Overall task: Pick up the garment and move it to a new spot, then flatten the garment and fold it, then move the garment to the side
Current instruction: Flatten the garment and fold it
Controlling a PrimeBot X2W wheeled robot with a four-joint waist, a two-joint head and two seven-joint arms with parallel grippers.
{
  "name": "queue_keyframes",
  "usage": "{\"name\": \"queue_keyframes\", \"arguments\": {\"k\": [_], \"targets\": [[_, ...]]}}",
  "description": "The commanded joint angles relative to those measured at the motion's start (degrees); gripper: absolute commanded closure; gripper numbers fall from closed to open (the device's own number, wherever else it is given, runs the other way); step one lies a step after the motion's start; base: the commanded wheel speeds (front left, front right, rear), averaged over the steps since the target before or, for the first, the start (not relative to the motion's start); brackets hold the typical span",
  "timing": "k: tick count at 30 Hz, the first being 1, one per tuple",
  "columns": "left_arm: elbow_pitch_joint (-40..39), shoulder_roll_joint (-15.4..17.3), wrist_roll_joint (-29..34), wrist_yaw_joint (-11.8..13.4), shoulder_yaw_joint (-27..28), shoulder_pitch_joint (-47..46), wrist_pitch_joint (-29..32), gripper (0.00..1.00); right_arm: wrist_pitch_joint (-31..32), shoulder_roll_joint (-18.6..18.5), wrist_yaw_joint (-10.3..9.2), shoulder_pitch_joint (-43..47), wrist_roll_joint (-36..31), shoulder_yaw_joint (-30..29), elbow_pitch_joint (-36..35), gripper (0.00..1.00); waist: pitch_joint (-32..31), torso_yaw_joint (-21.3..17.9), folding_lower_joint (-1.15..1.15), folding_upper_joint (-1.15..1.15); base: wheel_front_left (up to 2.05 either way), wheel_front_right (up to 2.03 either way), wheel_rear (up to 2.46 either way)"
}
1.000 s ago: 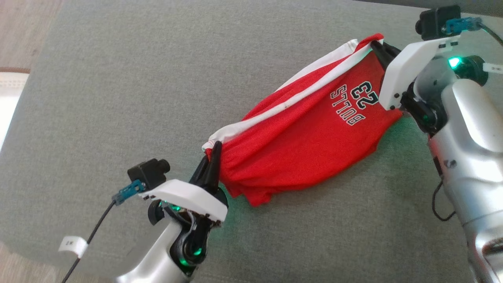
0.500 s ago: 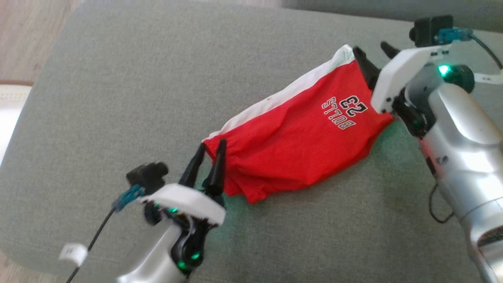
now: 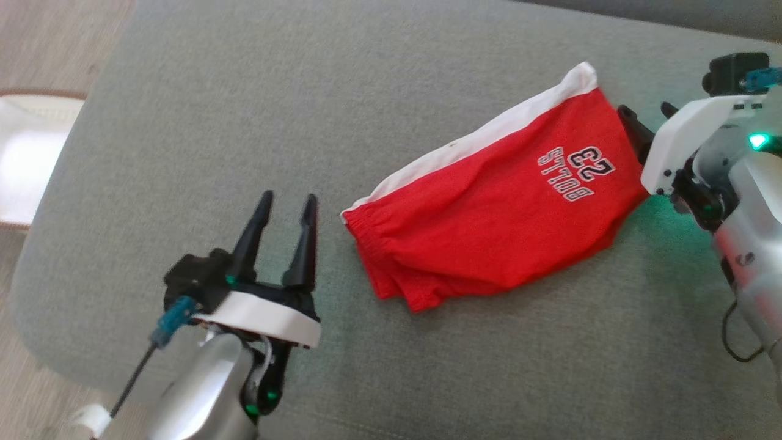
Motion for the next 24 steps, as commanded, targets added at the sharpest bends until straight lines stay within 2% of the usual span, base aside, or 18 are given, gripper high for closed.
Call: {"name": "queue_keyframes", "arguments": {"k": [1, 6, 12, 13, 14, 15, 19, 24], "targets": [[-1.40, 0.17, 2.01, -0.85, 2.51, -1.99, -0.60, 0.00, 0.30, -0.68, 0.42, -2.19, 0.05, 1.31, -0.44, 0.00, 1.39, 1.25, 0.00, 0.00, 0.00, 0.00, 0.00], [-0.65, -1.98, 5.56, -2.84, 3.41, -2.55, -0.60, 0.00, 1.08, 0.67, 0.42, -2.36, 0.47, 2.28, 2.93, 0.00, 2.45, 2.37, 0.00, 0.00, 0.00, 0.00, 0.00], [-0.26, -3.22, 7.33, -4.22, 4.99, -2.43, -0.60, 0.00, 6.95, 2.23, 0.42, -0.90, 1.98, 6.24, 3.26, 0.00, 2.43, 2.19, 0.00, 0.00, 0.00, 0.00, 0.00], [-0.18, -3.27, 7.48, -4.38, 5.28, -2.36, -0.61, 0.00, 7.71, 2.17, 0.42, -0.67, 2.20, 7.07, 2.83, 0.13, 2.30, 2.02, 0.00, 0.00, 0.00, 0.00, 0.00], [-0.11, -3.28, 7.64, -4.53, 5.57, -2.29, -0.61, 0.00, 8.26, 2.07, 0.42, -0.46, 2.50, 7.75, 2.40, 0.66, 2.16, 1.81, 0.00, 0.00, 0.00, 0.00, 0.00], [0.00, -3.29, 7.82, -4.67, 5.75, -2.25, -0.61, 0.00, 8.77, 2.00, 0.42, -0.22, 2.90, 8.45, 1.83, 1.00, 2.05, 1.60, 0.00, 0.00, 0.00, 0.00, 0.00], [0.51, -3.47, 8.31, -5.16, 6.26, -2.17, -0.61, 0.00, 6.55, 0.97, 0.42, -0.41, 4.20, 9.06, 0.58, 1.00, 1.40, 0.47, 0.00, 0.00, 0.00, 0.00, 0.00], [1.50, -3.03, 8.87, -5.61, 6.57, -1.72, -0.61, 0.00, 0.66, 0.14, 0.42, -1.00, 5.01, 5.86, 3.50, 1.00, -1.06, -1.48, 0.00, 0.00, 0.00, 0.00, 0.00]]}}
